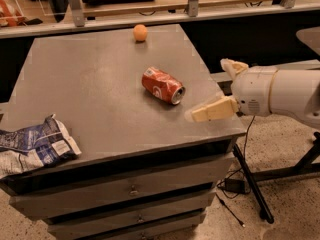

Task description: Move coke can near orange

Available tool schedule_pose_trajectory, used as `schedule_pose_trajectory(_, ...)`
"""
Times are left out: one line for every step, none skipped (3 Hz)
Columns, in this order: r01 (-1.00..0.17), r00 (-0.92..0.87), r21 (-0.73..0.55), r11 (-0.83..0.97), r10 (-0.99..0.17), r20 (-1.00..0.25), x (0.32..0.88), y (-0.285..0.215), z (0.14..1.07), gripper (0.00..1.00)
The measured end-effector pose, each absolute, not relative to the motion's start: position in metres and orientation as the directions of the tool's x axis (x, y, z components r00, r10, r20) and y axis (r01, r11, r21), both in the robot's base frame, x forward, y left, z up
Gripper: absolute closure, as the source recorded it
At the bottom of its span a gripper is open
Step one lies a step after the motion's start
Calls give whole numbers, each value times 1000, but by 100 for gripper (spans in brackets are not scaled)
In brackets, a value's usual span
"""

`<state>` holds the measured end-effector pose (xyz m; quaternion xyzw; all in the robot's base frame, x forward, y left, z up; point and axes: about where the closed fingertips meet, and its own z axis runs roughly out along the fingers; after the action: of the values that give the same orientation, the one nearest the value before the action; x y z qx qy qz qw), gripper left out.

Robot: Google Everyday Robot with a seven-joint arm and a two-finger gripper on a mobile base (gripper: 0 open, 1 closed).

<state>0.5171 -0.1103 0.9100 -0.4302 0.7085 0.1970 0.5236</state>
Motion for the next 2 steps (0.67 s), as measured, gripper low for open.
schedule_pose_trajectory(-809,-70,-163,564,-367,-927,529,-94,896,0)
schedule_pose_trajectory(-824,-63,-143,549,-340,-938,539,-79,883,0)
